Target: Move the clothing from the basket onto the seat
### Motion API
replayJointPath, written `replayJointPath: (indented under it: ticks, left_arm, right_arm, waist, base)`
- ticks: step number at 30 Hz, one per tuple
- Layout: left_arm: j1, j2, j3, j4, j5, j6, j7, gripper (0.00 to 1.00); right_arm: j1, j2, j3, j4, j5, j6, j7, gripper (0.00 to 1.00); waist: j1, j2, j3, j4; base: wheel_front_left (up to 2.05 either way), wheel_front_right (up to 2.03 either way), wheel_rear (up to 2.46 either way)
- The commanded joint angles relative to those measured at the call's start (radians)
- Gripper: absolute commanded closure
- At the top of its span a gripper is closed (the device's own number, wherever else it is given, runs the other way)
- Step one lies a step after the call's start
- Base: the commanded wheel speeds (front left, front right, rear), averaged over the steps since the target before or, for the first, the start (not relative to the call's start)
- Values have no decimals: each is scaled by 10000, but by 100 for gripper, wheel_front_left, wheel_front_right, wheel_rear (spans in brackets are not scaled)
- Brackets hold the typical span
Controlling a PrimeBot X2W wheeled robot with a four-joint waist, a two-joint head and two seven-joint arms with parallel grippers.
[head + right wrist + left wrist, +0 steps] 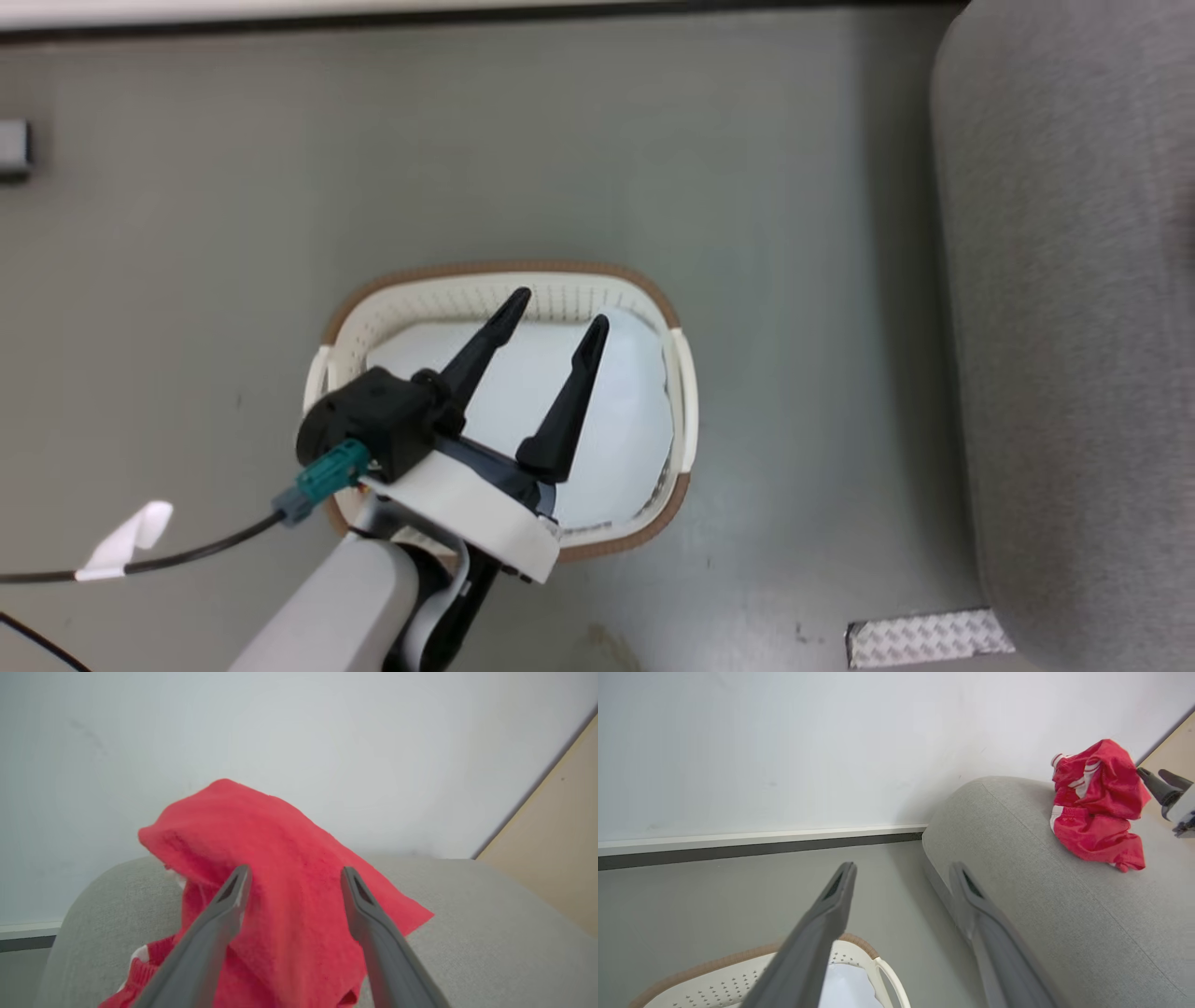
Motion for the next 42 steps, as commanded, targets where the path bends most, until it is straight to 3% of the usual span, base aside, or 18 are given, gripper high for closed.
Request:
replayJointPath:
  ticks: [1, 7, 12, 20, 30, 42]
  left_arm:
    - [167, 14, 46, 119, -75, -31, -205, 0]
    - [502, -34, 307, 507, -310, 59, -744, 0]
    - [1132, 70, 592, 1103, -374, 283, -1292, 0]
    - [2551, 24, 1349, 1906, -586, 625, -1758, 0]
    - [4415, -300, 2720, 2683, 9, 503, -1802, 0]
    - [5141, -1081, 3816, 3092, 1495, -249, -1806, 0]
  right_arm:
    - [801, 57, 466, -571, 400, -27, -27, 0]
    - [2996, 220, 1600, -2770, 1394, -27, -29, 0]
    - [5234, 934, 2211, -5000, 2244, -27, -27, 0]
    - [8425, 2269, 3188, -7190, 1846, -27, -14, 0]
    - [10776, 2891, 4720, -7215, 2445, -27, -13, 0]
    - [11225, 2892, 5611, -6266, 3368, -27, -15, 0]
  waist:
    - [-1, 1, -667, -182]
    - [-1, 1, -1712, -202]
    - [-1, 1, -2964, 32]
    - [-1, 1, -4647, 815]
    - [-1, 1, -5974, 1568]
    - [-1, 1, -6498, 1915]
  base:
    - [0, 0, 0]
    - [0, 0, 0]
    - [0, 0, 0]
    - [0, 0, 0]
    - [0, 0, 0]
    - [0, 0, 0]
